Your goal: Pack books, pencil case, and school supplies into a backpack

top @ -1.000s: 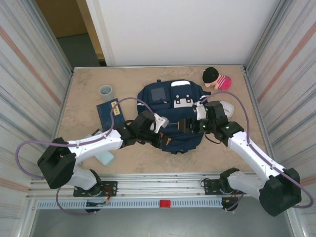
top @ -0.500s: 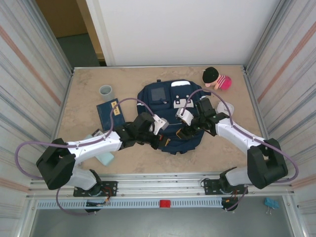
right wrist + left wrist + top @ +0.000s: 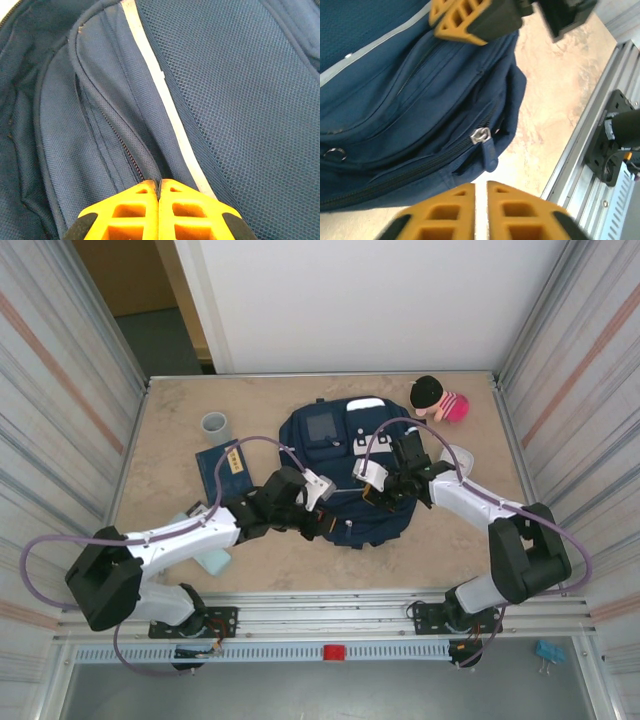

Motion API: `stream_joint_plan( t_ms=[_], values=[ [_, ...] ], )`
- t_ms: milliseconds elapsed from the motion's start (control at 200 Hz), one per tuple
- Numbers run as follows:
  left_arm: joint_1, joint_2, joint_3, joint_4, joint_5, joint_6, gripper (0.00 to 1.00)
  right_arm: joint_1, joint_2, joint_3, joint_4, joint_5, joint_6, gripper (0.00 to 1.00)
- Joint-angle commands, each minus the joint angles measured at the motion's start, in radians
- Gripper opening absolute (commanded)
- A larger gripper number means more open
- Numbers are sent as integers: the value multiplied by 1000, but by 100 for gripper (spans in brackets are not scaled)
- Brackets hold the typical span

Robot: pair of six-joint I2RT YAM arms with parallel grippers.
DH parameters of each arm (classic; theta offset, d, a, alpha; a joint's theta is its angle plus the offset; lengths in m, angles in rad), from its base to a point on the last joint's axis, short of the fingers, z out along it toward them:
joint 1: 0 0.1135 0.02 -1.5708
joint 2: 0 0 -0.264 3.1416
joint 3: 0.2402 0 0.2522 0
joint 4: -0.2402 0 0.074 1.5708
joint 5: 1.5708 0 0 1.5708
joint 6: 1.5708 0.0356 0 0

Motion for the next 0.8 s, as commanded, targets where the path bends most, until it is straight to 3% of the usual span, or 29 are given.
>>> stream_joint_plan(
  t_ms=[0, 220, 581, 717, 797],
  values=[
    [-29, -15, -1, -11, -29, -52, 26, -10, -45, 31, -23, -27, -24, 1],
    [-160, 74, 72, -77, -258, -217, 40, -9, -61, 39, -25, -49, -12, 0],
    [-226, 210, 135, -68, -384, -350, 54, -11, -75, 42, -24, -100, 7, 0],
    [-228, 236, 153, -51, -433, -380, 53, -11, -82, 41, -23, -117, 13, 0],
    [-229, 242, 162, -40, -430, -377, 42, -15, -85, 42, -23, -122, 15, 0]
  ],
)
